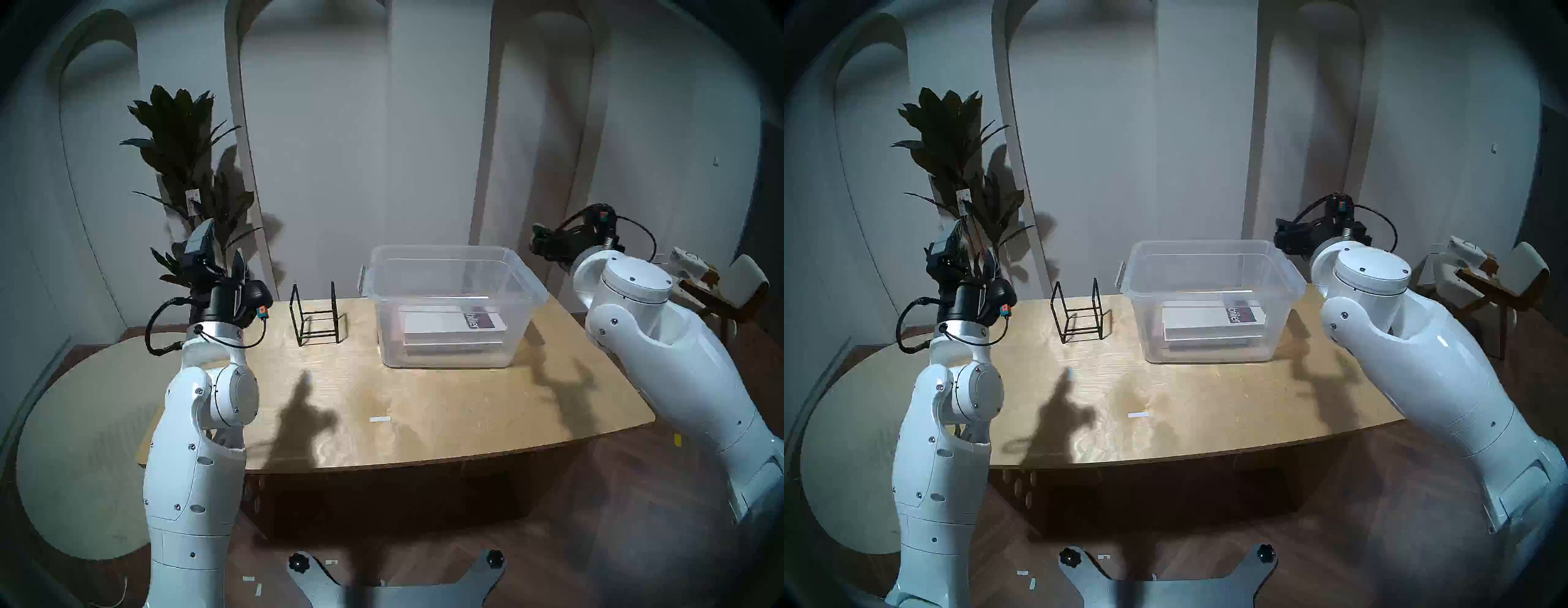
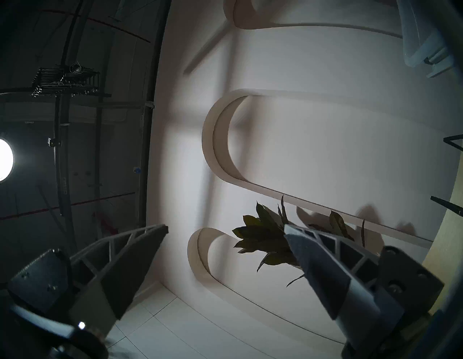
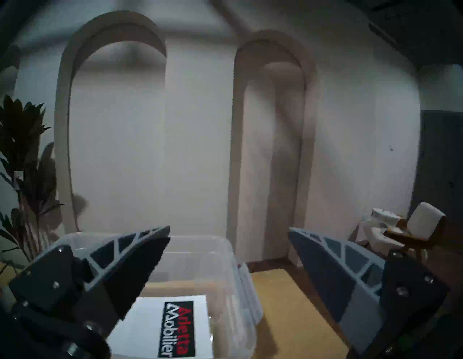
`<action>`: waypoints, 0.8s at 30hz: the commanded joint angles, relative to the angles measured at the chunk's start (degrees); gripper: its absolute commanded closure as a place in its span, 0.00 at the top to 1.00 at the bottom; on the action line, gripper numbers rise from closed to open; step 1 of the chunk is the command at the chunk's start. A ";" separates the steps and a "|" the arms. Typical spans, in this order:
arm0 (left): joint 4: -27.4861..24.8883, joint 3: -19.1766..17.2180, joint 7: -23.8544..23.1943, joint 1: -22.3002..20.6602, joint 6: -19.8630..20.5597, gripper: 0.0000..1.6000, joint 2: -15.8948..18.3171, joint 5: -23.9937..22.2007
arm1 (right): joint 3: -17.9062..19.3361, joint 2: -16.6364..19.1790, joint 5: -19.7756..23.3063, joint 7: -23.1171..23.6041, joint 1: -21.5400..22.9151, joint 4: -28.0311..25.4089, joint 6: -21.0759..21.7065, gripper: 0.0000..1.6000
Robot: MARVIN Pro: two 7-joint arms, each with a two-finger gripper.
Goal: Pack the books into the storage box
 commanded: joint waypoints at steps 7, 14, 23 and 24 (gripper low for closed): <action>-1.21 0.03 0.27 -0.91 0.22 1.00 -0.07 0.18 | 3.27 10.15 -2.04 13.26 -0.65 5.77 -4.03 1.00; -1.27 0.05 0.24 -0.91 0.31 1.00 -0.09 0.23 | 4.64 13.87 2.80 20.10 0.23 8.49 -2.46 1.00; -1.30 0.08 0.22 -0.91 0.43 1.00 -0.09 0.26 | 2.70 18.74 1.02 29.12 0.52 11.27 -3.78 1.00; -1.31 0.09 0.21 -0.91 0.46 1.00 -0.09 0.27 | 3.37 18.77 0.67 30.62 0.37 11.88 -3.67 1.00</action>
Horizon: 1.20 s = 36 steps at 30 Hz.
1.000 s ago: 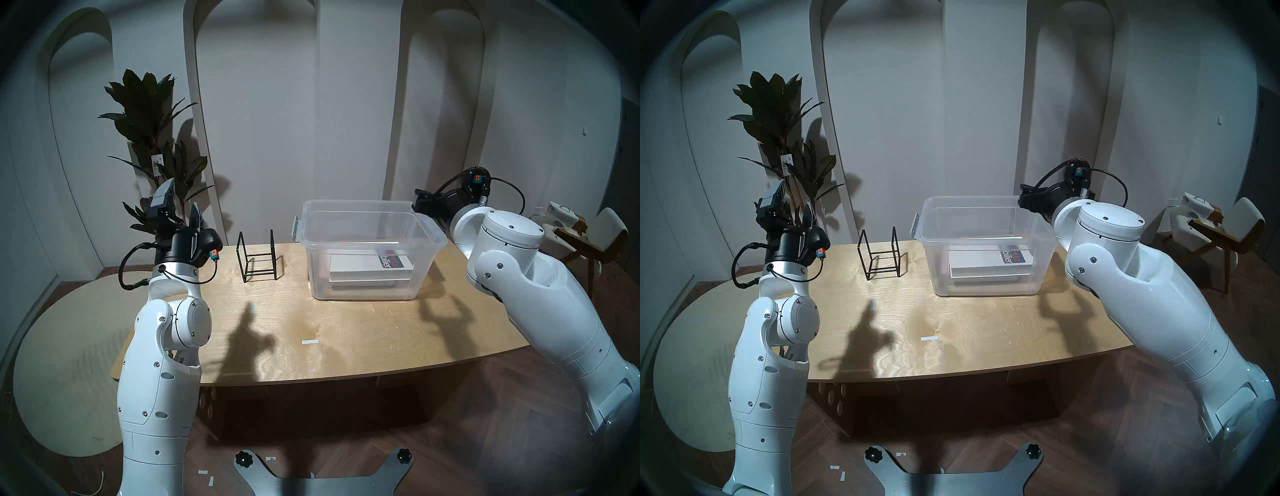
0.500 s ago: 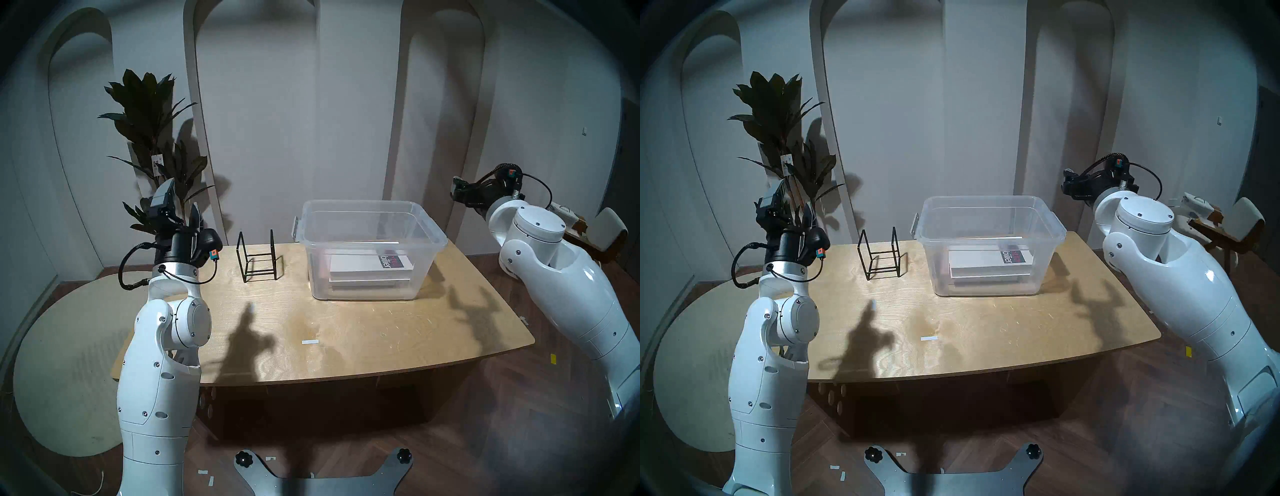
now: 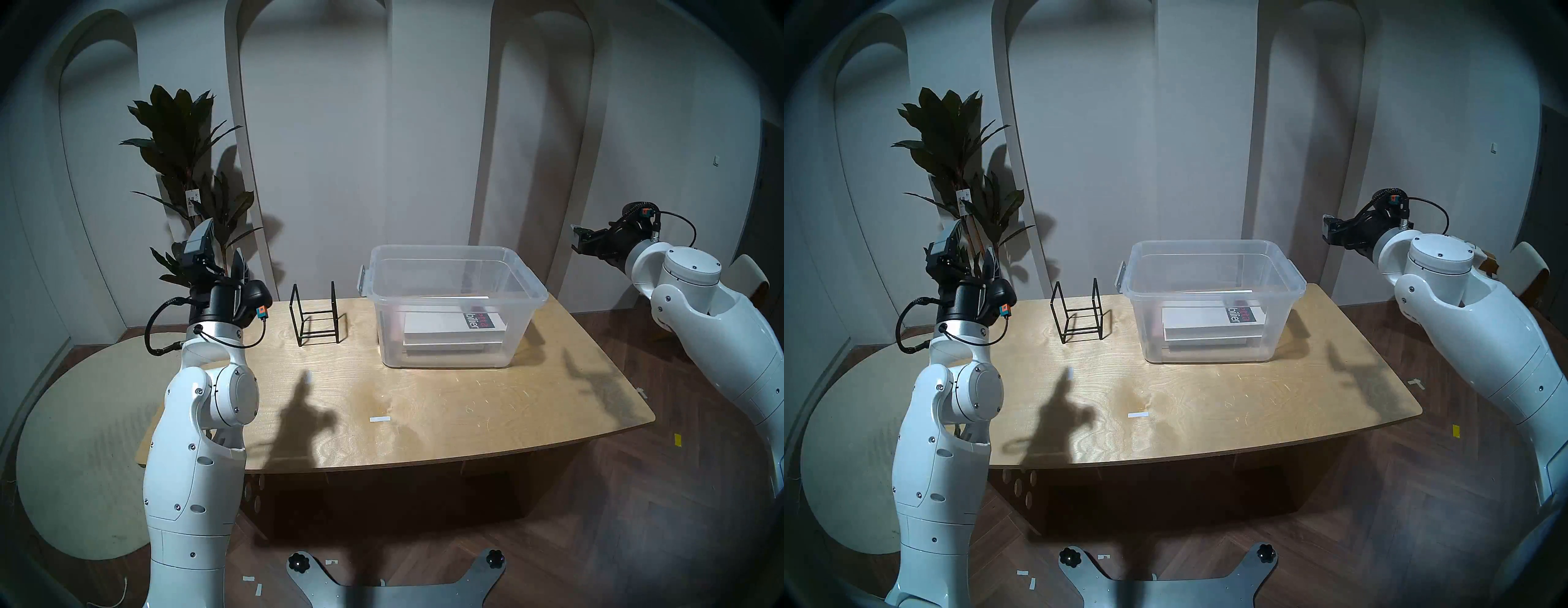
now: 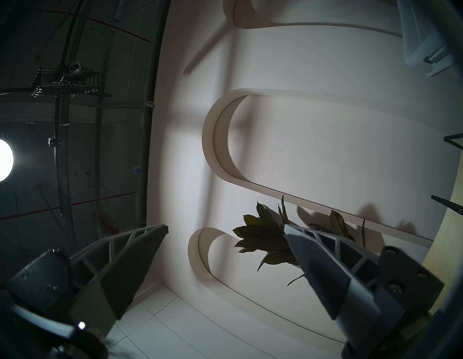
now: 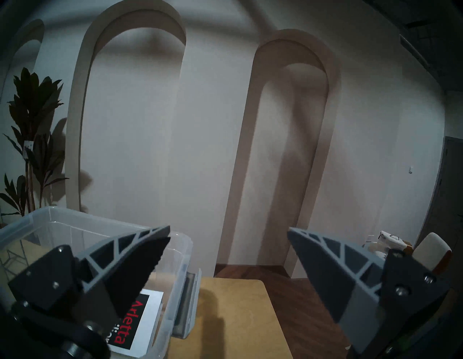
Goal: Pack the books into the storage box
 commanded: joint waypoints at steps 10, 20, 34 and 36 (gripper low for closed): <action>-1.36 0.17 0.14 -0.90 0.38 1.00 -0.06 0.19 | 2.50 5.61 -2.20 0.06 -3.03 -0.80 -3.85 1.00; -1.37 0.20 0.14 -0.90 0.44 1.00 -0.02 0.17 | 2.04 4.54 -1.56 -3.66 -4.71 -5.57 -3.37 1.00; -1.38 0.23 0.13 -0.90 0.49 1.00 0.00 0.16 | 1.69 4.84 -1.08 -5.19 -4.75 -6.13 -3.47 1.00; -1.38 0.23 0.13 -0.89 0.50 1.00 0.01 0.16 | 1.66 4.85 -1.07 -5.23 -4.73 -6.14 -3.47 1.00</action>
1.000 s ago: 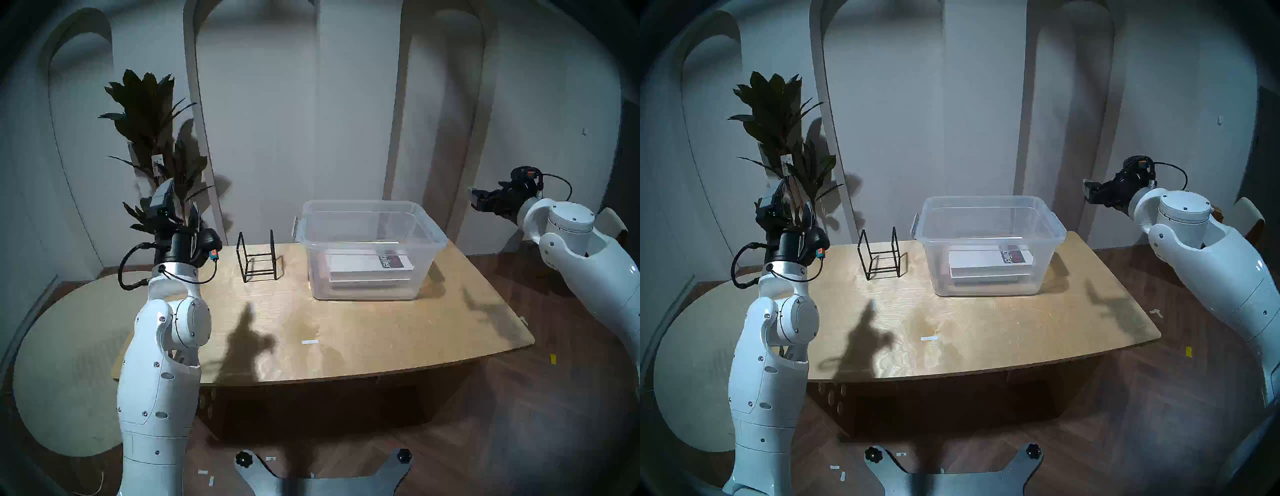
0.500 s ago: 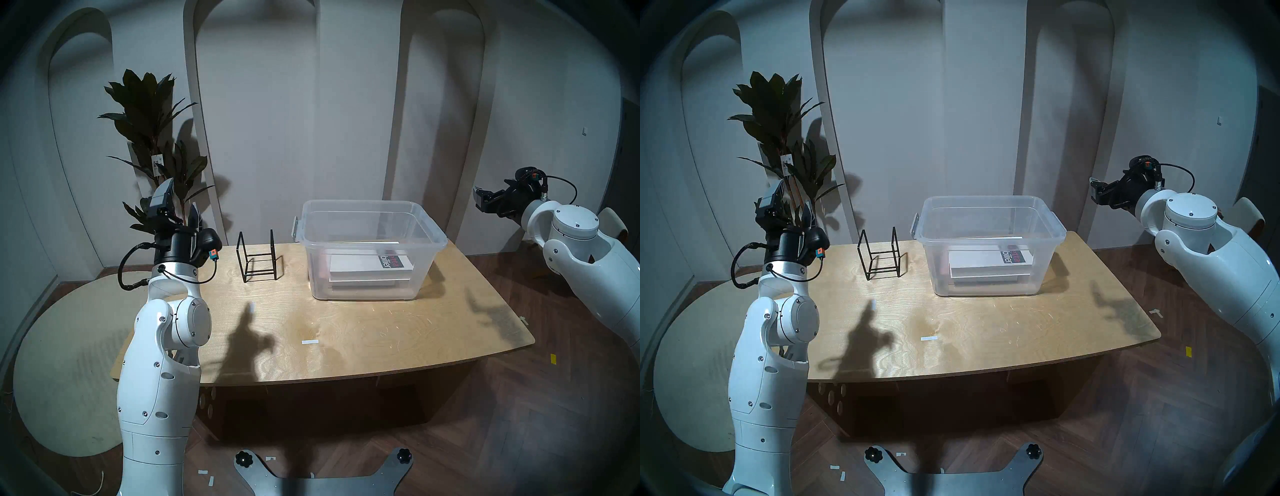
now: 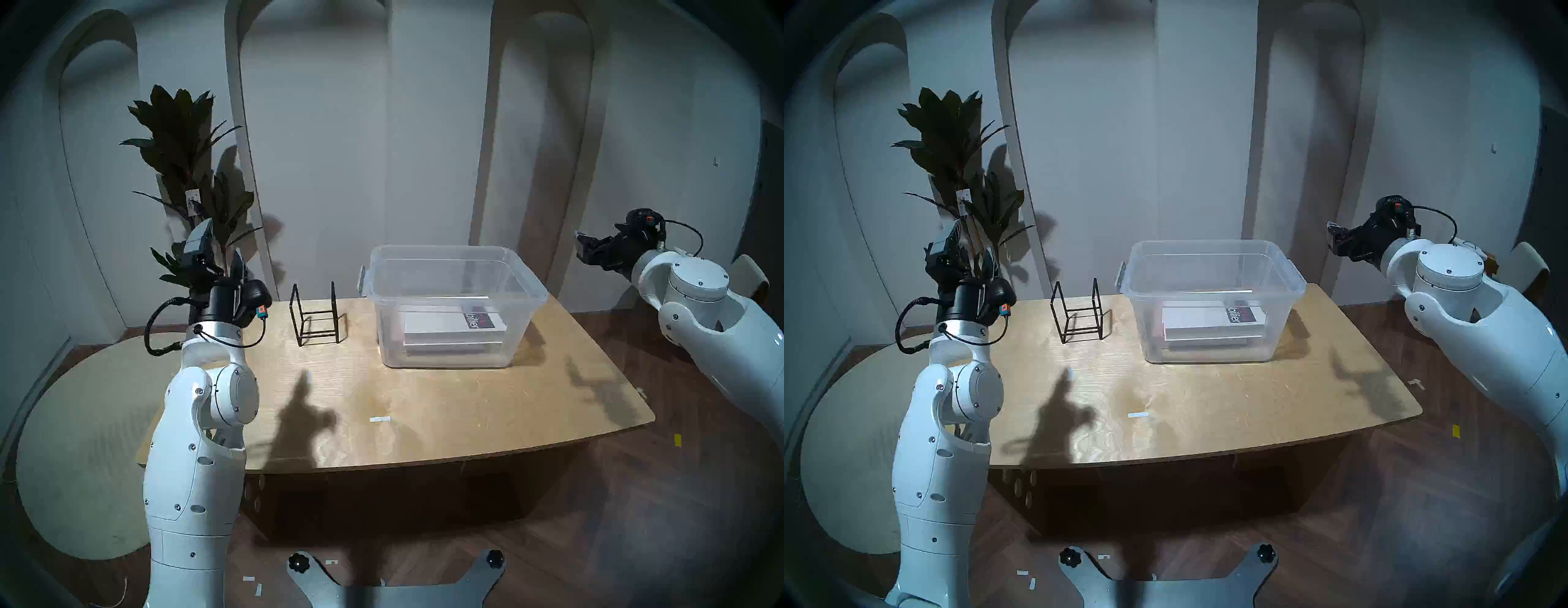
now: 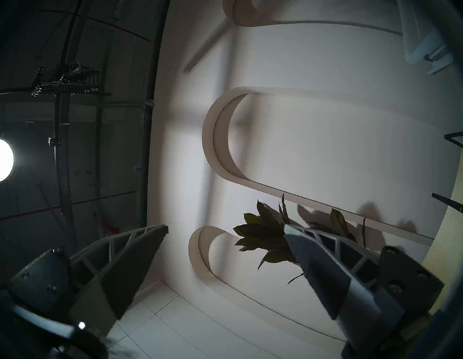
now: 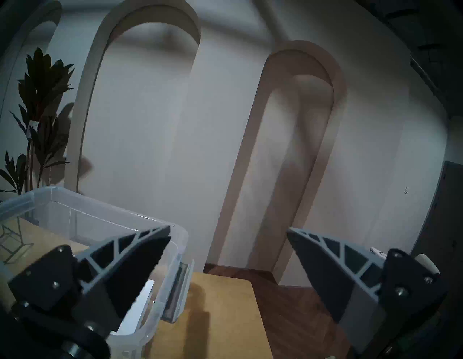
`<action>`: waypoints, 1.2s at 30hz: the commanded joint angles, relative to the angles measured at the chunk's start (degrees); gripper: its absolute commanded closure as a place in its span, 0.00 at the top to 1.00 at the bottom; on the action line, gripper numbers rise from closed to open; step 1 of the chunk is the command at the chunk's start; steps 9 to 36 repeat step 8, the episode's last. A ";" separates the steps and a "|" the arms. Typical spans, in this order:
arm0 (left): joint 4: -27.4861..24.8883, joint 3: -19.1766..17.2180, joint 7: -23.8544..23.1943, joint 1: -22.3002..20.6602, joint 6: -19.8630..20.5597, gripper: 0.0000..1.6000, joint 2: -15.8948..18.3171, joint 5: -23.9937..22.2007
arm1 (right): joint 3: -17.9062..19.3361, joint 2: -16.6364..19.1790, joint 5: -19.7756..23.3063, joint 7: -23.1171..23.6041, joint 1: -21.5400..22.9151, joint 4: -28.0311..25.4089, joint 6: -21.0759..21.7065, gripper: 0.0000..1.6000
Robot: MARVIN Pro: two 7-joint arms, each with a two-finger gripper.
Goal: Pack the books into the storage box
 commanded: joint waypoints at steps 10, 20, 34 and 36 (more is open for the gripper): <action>-1.31 0.17 0.15 -0.89 0.02 1.00 0.01 0.05 | 0.64 0.25 -0.20 -0.34 0.68 -0.48 -0.48 1.00; -1.31 0.17 0.15 -0.89 0.02 1.00 0.01 0.05 | 0.64 0.25 -0.20 -0.34 0.68 -0.48 -0.48 1.00; -1.31 0.17 0.15 -0.89 0.02 1.00 0.01 0.05 | 0.64 0.25 -0.20 -0.34 0.68 -0.48 -0.48 1.00; -1.31 0.17 0.15 -0.89 0.02 1.00 0.01 0.05 | 0.64 0.25 -0.20 -0.34 0.68 -0.48 -0.48 1.00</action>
